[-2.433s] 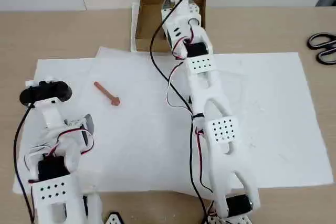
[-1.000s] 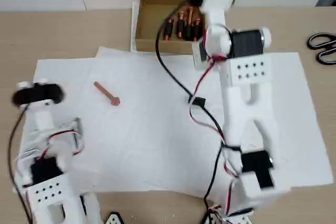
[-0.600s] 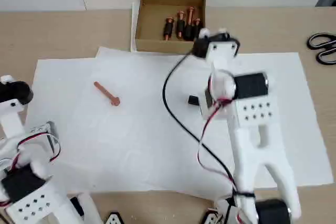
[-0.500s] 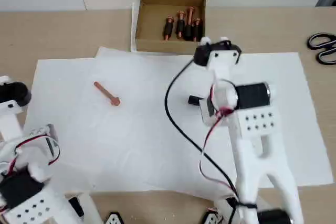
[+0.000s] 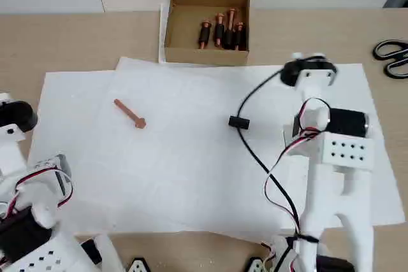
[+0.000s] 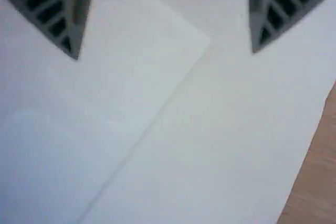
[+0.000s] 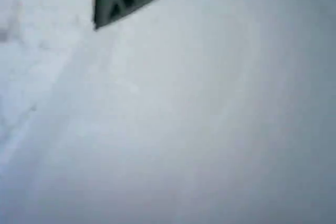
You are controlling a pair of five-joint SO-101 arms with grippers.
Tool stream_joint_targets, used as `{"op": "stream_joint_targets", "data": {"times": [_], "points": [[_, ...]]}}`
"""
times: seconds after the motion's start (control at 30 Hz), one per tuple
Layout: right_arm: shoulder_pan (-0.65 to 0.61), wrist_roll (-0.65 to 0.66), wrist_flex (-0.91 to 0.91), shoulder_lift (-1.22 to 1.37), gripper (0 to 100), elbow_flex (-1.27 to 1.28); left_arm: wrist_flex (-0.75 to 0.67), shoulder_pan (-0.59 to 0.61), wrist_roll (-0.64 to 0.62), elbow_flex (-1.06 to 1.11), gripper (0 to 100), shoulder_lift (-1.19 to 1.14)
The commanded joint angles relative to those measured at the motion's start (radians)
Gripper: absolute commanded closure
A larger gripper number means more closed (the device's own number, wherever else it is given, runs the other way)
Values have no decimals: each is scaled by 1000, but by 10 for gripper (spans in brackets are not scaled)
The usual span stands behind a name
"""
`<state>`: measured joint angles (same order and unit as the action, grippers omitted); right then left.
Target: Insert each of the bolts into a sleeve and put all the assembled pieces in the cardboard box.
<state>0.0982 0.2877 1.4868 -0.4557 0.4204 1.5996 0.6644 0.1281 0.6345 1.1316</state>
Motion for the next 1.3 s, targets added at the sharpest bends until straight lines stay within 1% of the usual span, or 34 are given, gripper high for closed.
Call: {"op": "stream_joint_targets", "data": {"times": [0.0, 0.1, 0.27, 0.4, 0.5, 0.67, 1.03, 1.27], "points": [[7, 46, 2, 13, 842, -2, 0, -2, 5, -27, 800, 8], [-39, 98, -70, 18, 842, 0, 3, 3, 3, -27, 800, 8], [-168, 176, -186, 19, 842, 0, 3, 5, 2, -28, 801, 9], [-243, 239, -274, 30, 842, 2, 3, 5, 2, -27, 801, 9], [-274, 282, -354, 93, 842, 2, 3, 5, 2, -27, 801, 9], [-305, 301, -435, 274, 841, -12, 3, 5, 2, -27, 801, 9], [-374, 301, -449, 503, 841, -132, -5, 5, 2, -1, 801, 9], [-374, 324, -449, 631, 841, -249, -9, 5, 2, 5, 801, 9]]}}
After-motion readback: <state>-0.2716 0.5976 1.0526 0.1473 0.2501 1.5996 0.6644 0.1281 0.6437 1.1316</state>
